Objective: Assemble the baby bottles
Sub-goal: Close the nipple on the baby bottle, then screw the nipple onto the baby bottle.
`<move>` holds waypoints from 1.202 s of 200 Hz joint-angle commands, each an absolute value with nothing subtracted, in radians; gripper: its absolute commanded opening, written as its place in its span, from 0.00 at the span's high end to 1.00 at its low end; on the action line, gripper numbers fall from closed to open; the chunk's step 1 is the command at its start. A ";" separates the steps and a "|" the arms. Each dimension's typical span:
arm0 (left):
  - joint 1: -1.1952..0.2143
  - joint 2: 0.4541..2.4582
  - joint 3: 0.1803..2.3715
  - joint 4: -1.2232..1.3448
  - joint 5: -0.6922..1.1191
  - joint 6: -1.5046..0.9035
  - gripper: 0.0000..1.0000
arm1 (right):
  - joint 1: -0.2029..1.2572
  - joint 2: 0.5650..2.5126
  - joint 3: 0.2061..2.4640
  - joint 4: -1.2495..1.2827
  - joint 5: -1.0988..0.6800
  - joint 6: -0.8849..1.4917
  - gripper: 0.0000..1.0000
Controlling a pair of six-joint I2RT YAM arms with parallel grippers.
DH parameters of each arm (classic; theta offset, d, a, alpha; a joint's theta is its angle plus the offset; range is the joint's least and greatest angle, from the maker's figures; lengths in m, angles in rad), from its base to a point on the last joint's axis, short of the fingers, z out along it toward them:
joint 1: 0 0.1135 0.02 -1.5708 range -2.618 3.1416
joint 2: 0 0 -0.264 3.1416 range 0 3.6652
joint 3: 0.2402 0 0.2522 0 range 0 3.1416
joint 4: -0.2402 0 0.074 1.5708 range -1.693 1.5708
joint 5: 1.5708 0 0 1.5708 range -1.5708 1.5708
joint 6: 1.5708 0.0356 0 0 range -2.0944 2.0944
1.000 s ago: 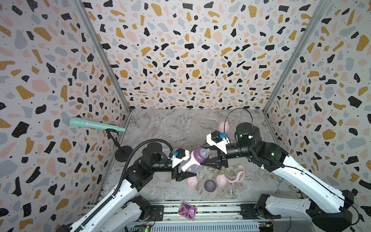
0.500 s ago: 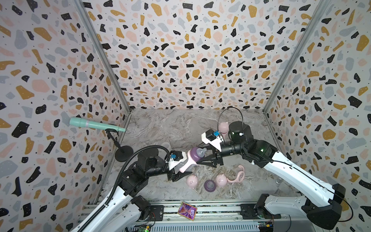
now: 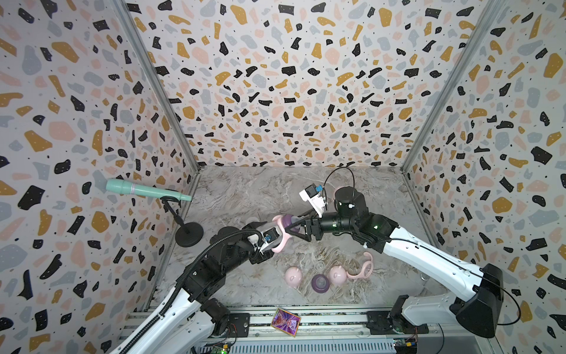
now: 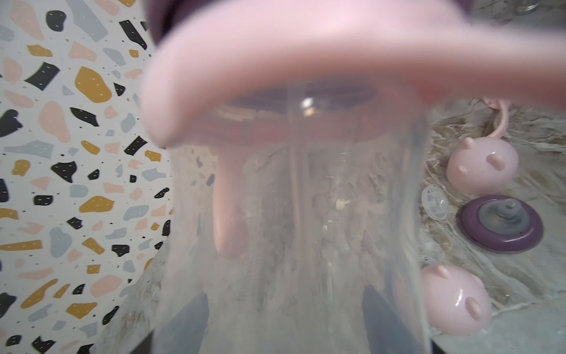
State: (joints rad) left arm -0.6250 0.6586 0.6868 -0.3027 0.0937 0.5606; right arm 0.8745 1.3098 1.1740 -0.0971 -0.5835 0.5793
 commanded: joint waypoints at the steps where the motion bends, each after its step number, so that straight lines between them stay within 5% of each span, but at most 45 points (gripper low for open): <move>1: -0.631 0.651 0.758 0.143 0.018 0.554 0.95 | 0.961 1.315 1.130 -0.153 -0.615 0.883 1.00; 14: -0.630 0.658 0.758 0.138 0.034 0.560 0.95 | 0.961 1.304 1.155 -0.164 -0.591 0.897 0.97; 53: -0.631 0.685 0.757 0.061 0.243 0.511 0.96 | 0.908 1.295 1.386 -0.511 -0.530 0.526 0.22; 82: -0.630 0.704 0.736 0.046 0.424 0.436 0.96 | 0.804 1.272 1.502 -0.673 -0.598 0.366 0.02; 161: -0.631 0.816 0.772 -0.041 0.758 0.403 0.96 | 0.847 1.326 1.777 -0.982 -0.569 0.049 0.01; 240: -0.630 0.832 0.778 -0.006 0.784 0.368 0.97 | 0.948 1.372 1.825 -1.106 -0.294 0.027 0.04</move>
